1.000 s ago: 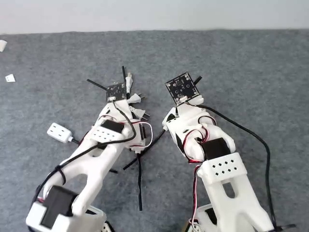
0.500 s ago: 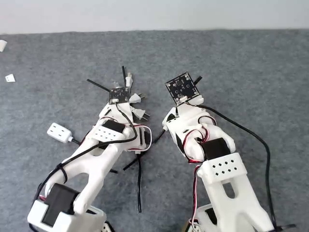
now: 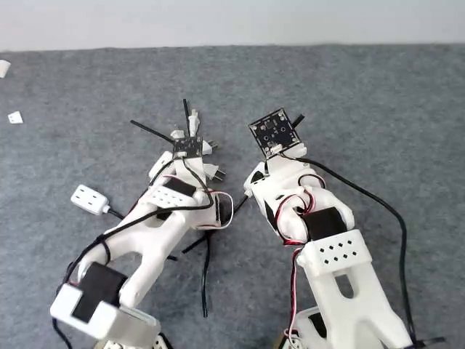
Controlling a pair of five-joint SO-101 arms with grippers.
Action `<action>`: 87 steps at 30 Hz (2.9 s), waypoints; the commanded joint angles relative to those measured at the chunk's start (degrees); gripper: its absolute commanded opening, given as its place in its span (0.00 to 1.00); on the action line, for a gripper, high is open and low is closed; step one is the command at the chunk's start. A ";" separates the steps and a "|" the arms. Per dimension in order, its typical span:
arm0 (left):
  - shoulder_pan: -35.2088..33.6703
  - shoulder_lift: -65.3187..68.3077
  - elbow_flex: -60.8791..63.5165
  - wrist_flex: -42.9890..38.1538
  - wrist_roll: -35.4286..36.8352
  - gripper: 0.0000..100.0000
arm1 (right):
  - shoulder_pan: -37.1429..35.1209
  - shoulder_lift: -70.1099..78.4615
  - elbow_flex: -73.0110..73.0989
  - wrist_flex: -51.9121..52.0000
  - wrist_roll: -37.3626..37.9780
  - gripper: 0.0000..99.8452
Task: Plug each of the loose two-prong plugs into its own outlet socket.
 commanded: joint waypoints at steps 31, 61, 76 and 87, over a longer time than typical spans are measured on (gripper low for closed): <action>8.18 -15.38 13.76 -2.02 8.79 0.04 | 0.13 -0.40 -3.69 -0.84 0.35 0.01; 3.34 -45.98 21.41 10.37 2.20 0.31 | -7.25 -0.13 -1.05 0.75 -5.63 0.01; -25.14 -54.86 28.70 11.43 -6.42 0.31 | -19.65 -0.13 9.76 -10.68 -13.89 0.01; -26.64 -54.95 31.87 4.48 -6.51 0.31 | -19.82 1.80 11.87 -16.22 -13.80 0.01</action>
